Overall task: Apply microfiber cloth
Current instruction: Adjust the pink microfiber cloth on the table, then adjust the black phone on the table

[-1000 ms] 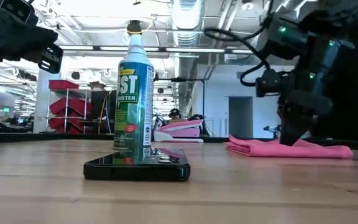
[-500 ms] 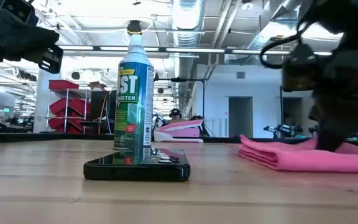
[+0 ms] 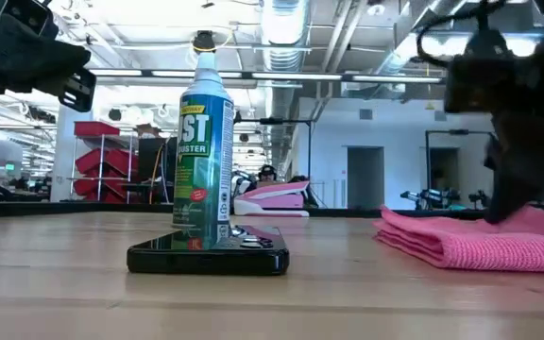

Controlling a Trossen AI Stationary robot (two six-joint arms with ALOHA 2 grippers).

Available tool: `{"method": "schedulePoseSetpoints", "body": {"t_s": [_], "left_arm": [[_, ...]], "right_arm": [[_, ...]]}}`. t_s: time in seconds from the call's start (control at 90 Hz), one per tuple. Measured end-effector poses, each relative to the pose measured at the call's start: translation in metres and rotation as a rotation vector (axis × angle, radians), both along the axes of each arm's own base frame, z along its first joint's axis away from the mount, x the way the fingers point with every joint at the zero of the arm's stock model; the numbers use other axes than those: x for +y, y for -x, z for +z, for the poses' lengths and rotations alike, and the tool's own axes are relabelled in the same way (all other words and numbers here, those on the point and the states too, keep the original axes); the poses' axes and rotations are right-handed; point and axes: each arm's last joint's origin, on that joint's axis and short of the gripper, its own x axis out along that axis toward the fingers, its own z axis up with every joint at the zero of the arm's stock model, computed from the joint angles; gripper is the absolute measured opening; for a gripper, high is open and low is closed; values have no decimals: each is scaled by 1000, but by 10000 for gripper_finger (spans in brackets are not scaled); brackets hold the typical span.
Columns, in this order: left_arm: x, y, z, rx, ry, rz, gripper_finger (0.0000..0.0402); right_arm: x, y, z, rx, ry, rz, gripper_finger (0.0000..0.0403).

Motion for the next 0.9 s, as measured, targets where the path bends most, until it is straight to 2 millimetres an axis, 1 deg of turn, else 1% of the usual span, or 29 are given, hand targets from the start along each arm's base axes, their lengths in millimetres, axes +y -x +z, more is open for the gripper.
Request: {"method": "schedulePoseSetpoints", "body": {"t_s": [0.1,0.233,0.322,0.411,0.5,0.567,0.622,0.711,0.778,0.9], "left_arm": [[0,0,0,-1,0,0,0],[0,0,0,-1,0,0,0],[0,0,0,-2,0,0,0],[0,0,0,-3,-3,0,0],[0,0,0,-3,-2,0,0],[0,0,0,-3,-1,0,0],[0,0,0,-4,-1,1,0],[0,0,0,-3,-2,8,0],[0,0,0,-4,-1,11,0],[1,0,0,-4,-3,17,0]], "right_arm": [[-1,-10,11,-49,50,18,0],[-10,-26,23,-112,93,34,0],[-19,-37,30,-188,82,56,0],[-29,-50,35,-265,47,113,0],[-37,-57,39,-319,32,129,0],[-40,-64,37,-349,29,133,0],[-41,-68,30,-334,10,149,0],[-36,-81,16,-333,-24,183,0],[-31,-91,6,-297,-25,196,0],[-23,-112,1,-298,-14,222,0]]}}
